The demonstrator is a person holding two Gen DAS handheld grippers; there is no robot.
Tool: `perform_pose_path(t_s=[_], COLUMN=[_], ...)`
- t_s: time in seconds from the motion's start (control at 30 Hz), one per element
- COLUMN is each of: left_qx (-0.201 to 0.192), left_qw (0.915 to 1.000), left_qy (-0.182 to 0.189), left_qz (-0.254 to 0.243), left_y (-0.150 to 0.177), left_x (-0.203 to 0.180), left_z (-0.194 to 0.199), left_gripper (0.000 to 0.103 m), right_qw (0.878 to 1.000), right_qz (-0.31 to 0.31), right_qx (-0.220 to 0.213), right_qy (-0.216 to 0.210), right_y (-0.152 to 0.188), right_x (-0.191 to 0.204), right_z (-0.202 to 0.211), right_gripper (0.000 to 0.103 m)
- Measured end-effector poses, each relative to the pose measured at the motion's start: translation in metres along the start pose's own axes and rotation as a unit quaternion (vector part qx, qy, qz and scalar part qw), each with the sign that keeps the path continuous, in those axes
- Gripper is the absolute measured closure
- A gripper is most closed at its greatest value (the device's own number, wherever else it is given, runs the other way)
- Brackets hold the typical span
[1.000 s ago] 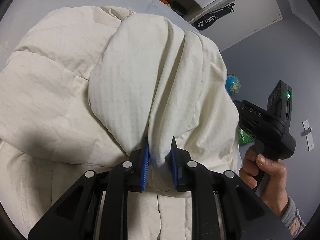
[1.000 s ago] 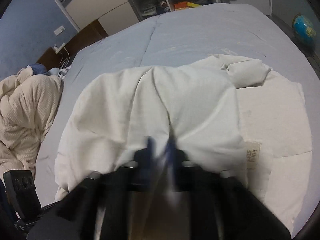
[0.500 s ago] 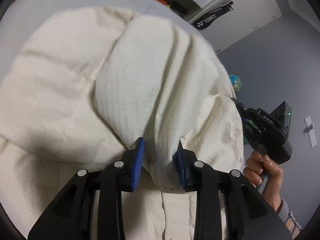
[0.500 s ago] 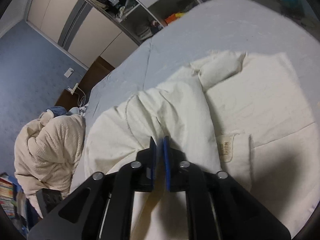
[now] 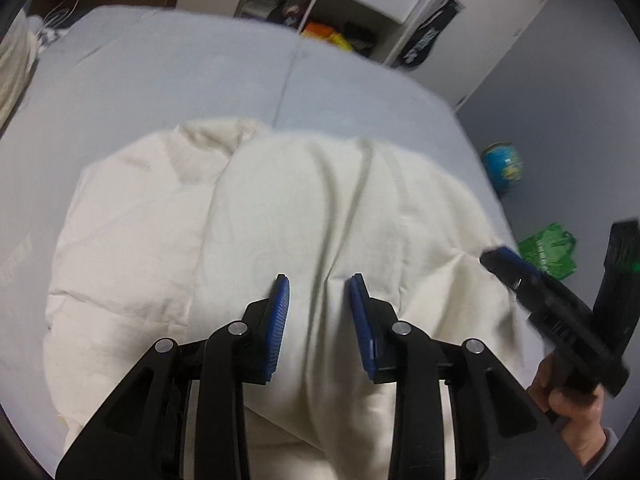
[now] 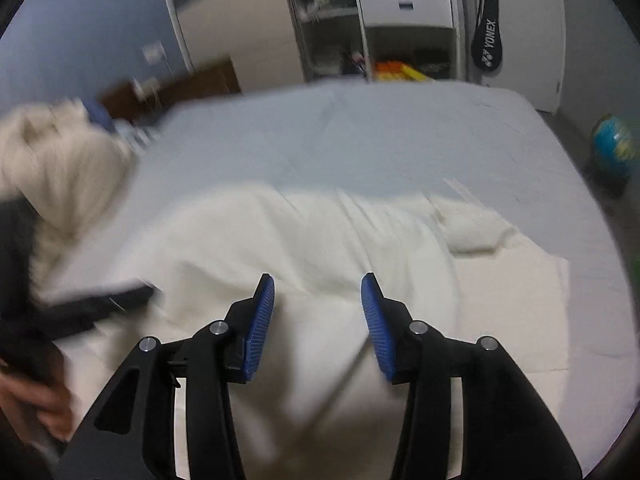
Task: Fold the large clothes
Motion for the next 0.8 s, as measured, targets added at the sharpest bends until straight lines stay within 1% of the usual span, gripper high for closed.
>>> perform_pose_path(t_s=[0.07, 0.13, 0.2, 0.43, 0.53, 0.6, 0.63, 0.7, 0.77, 0.8], left_qx=[0.011, 0.015, 0.018, 0.012, 0.014, 0.009, 0.001, -0.011, -0.028, -0.037], left_qw=[0.9999, 0.9998, 0.9998, 0.9997, 0.9997, 0.9996, 0.9994, 0.9991, 0.9981, 0.9976], left_qy=[-0.002, 0.002, 0.009, 0.015, 0.012, 0.015, 0.024, 0.036, 0.051, 0.057], left_qz=[0.008, 0.011, 0.010, 0.013, 0.017, 0.022, 0.024, 0.022, 0.017, 0.015], left_y=[0.009, 0.015, 0.019, 0.026, 0.023, 0.022, 0.020, 0.021, 0.022, 0.024], left_x=[0.010, 0.019, 0.022, 0.027, 0.023, 0.021, 0.017, 0.012, 0.003, -0.002], left_z=[-0.010, -0.015, -0.020, -0.031, -0.028, -0.018, -0.008, 0.006, 0.026, 0.035], left_gripper=[0.072, 0.073, 0.073, 0.073, 0.073, 0.074, 0.075, 0.074, 0.074, 0.074], right_qw=[1.000, 0.998, 0.997, 0.998, 0.998, 0.999, 0.999, 0.999, 0.999, 0.998], right_qz=[0.023, 0.059, 0.067, 0.057, 0.055, 0.050, 0.041, 0.014, 0.002, 0.001], right_qx=[0.013, 0.014, 0.004, -0.006, 0.001, 0.003, -0.003, -0.029, -0.046, -0.050], right_qy=[0.010, 0.025, 0.022, 0.020, 0.020, 0.017, 0.014, -0.001, -0.017, -0.024], right_y=[0.023, 0.042, 0.051, 0.062, 0.059, 0.057, 0.053, 0.045, 0.043, 0.043], right_x=[-0.006, -0.007, -0.008, -0.009, -0.007, -0.004, -0.003, -0.002, 0.004, 0.008], right_z=[-0.008, -0.011, -0.012, -0.020, -0.019, -0.011, -0.002, 0.020, 0.038, 0.045], right_gripper=[0.061, 0.061, 0.061, 0.061, 0.061, 0.061, 0.061, 0.060, 0.052, 0.051])
Point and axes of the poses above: each gripper's, at about its wrist camera, not at the fingertips, and z roughly against the way its jaws point, x to its left, y to its underside, the point moved 6 cm from there along -z, roughly the way its jaws point, and after that the axes turned 13 degrees about -x, right-handed, at the moved point
